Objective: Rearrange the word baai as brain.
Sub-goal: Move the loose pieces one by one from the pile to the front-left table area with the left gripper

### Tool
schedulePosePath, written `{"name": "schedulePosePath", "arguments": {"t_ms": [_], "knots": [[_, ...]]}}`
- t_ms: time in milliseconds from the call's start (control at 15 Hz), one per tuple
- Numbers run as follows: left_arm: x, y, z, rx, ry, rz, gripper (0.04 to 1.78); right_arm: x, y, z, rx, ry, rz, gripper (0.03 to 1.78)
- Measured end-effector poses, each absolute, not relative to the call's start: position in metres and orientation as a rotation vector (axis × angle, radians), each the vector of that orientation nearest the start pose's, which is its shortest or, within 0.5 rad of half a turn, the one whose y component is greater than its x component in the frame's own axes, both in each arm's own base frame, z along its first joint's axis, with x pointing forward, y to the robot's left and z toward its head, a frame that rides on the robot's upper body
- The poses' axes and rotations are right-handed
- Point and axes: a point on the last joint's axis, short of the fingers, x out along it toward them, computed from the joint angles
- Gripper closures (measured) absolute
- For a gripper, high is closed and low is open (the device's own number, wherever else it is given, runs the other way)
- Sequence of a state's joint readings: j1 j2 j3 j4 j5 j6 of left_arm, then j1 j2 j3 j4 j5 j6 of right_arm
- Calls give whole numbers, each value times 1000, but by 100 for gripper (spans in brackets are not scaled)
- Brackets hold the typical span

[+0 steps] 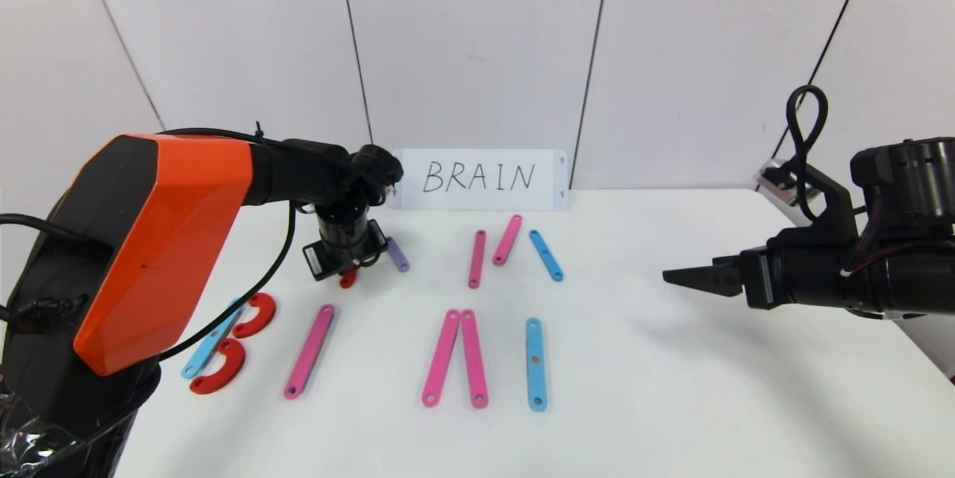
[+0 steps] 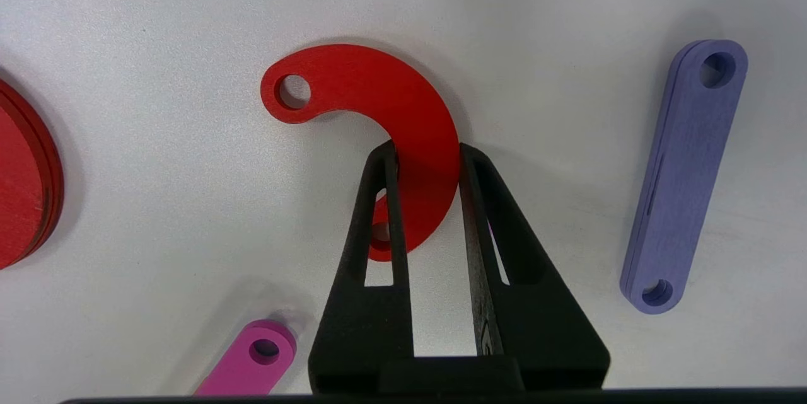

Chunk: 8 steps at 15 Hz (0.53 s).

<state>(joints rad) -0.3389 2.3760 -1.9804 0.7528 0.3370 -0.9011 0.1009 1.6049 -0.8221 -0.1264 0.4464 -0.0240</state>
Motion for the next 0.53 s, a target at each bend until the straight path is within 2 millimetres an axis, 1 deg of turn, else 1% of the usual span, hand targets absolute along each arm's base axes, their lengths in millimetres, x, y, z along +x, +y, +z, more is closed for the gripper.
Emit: {"name": "schedulePosePath", "arguments": {"t_ms": [200, 533], "knots": [[424, -142, 119, -412, 982, 460, 153, 264, 37, 169, 91, 648, 536, 8], [421, -141, 130, -307, 989, 383, 153, 265, 38, 169, 90, 650, 538, 8]]}}
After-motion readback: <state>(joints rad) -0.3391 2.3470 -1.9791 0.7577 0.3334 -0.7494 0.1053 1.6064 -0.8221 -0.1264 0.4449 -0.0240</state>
